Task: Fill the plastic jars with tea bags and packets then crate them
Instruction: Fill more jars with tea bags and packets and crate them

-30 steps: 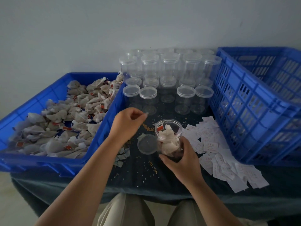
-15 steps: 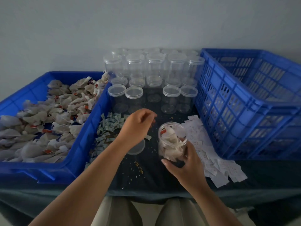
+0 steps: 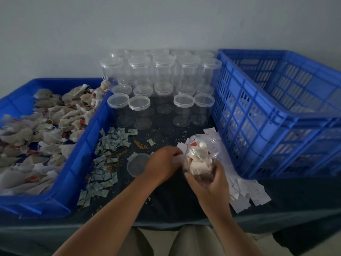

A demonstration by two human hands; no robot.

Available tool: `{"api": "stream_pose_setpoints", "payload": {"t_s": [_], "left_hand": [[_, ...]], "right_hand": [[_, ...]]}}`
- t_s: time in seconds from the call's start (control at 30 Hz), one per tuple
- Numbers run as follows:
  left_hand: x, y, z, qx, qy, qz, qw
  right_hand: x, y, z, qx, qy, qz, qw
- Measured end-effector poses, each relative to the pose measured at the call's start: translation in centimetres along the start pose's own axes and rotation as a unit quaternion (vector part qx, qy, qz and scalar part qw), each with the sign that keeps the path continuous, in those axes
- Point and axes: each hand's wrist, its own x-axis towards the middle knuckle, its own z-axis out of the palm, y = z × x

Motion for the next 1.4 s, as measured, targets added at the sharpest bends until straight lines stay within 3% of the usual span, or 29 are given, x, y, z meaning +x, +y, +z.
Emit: {"api": "stream_pose_setpoints", "payload": {"t_s": [0.17, 0.33, 0.47, 0.6, 0.77, 0.83, 0.9, 1.0, 1.07, 1.2, 1.27, 1.33, 1.4], "left_hand": [[0.1, -0.6, -1.1, -0.056, 0.035, -0.040, 0.997], [0.5, -0.9, -2.3, -0.112, 0.012, -0.046, 0.993], [1.4, -1.1, -2.3, -0.062, 0.044, -0.059, 0.995], [1.4, -0.7, -2.7, -0.147, 0.049, -0.033, 0.987], [1.2, 0.8, -6.3, -0.218, 0.148, -0.058, 0.963], [1.0, 2.1, -8.4, -0.260, 0.130, -0.049, 0.956], [0.4, 3.8, -9.7, -0.283, 0.055, -0.005, 0.958], [-0.1, 5.6, -9.3, -0.187, -0.025, 0.033, 0.982], [-0.1, 5.7, -8.3, -0.092, -0.004, 0.026, 0.995], [-0.5, 4.5, -8.3, -0.184, 0.078, -0.059, 0.978], [-0.9, 2.4, -9.3, -0.103, 0.109, -0.083, 0.985], [-1.5, -0.6, -10.0, 0.062, 0.034, -0.132, 0.989], [-2.1, -2.9, -9.9, 0.220, -0.093, -0.201, 0.950]], "right_hand": [[-0.1, -0.2, 0.1, -0.012, -0.013, -0.006, 1.000], [-0.3, -0.2, 0.1, -0.018, -0.016, -0.009, 1.000], [-0.2, -0.1, 0.1, -0.026, -0.017, -0.008, 0.999], [-0.2, 0.1, 0.1, -0.028, -0.019, -0.011, 0.999], [-0.2, 0.6, 0.1, -0.034, -0.027, -0.001, 0.999], [-0.3, 0.6, 0.2, -0.031, -0.031, -0.007, 0.999], [-0.3, 0.7, 0.3, -0.036, -0.037, -0.017, 0.998], [-0.4, 0.8, 0.3, -0.068, -0.037, -0.047, 0.996], [-0.6, 0.7, 0.4, -0.075, -0.043, -0.056, 0.995], [-0.7, 0.5, 0.3, -0.074, -0.059, -0.076, 0.993], [-0.7, 0.4, 0.3, -0.074, -0.065, -0.080, 0.992], [-0.7, 0.4, 0.4, -0.073, -0.067, -0.079, 0.992], [-0.7, 0.4, 0.4, -0.069, -0.066, -0.078, 0.992]]}}
